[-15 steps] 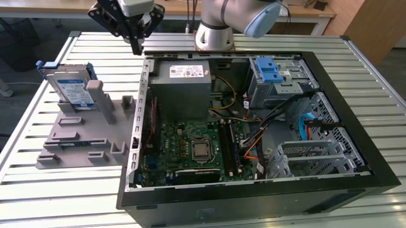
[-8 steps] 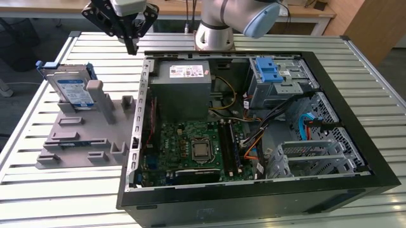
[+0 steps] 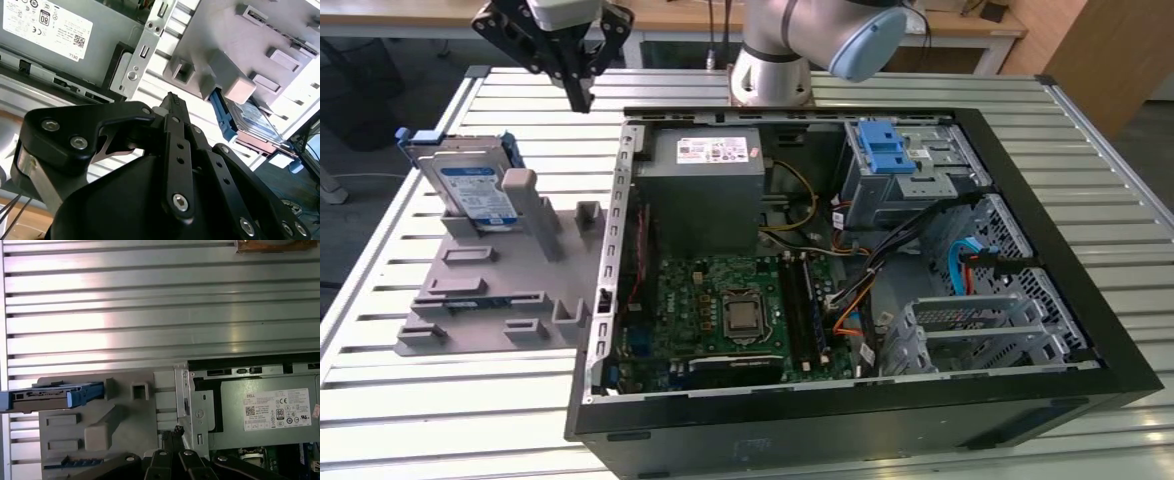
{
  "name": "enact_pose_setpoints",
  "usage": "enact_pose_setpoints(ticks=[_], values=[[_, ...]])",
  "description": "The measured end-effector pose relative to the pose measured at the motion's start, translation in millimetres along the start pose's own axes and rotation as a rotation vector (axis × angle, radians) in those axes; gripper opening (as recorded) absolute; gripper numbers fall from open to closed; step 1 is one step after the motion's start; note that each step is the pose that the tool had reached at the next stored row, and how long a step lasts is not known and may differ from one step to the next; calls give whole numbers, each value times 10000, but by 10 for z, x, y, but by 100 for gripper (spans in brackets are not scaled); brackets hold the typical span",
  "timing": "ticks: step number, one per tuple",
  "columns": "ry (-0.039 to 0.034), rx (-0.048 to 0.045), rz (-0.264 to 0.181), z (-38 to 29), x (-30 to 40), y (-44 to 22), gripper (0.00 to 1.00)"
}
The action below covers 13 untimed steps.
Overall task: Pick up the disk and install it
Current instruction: 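Reach for the disk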
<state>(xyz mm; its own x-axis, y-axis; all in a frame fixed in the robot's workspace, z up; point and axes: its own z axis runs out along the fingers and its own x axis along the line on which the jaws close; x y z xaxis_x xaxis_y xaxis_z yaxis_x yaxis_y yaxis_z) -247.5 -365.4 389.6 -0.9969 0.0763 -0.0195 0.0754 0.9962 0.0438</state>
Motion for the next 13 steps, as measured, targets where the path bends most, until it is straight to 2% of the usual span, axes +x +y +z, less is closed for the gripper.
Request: enact_pose_setpoints(ticks=[8,13], values=[[14,1,1,0,19,3,11],[165,13,4,8,43,3,11]])
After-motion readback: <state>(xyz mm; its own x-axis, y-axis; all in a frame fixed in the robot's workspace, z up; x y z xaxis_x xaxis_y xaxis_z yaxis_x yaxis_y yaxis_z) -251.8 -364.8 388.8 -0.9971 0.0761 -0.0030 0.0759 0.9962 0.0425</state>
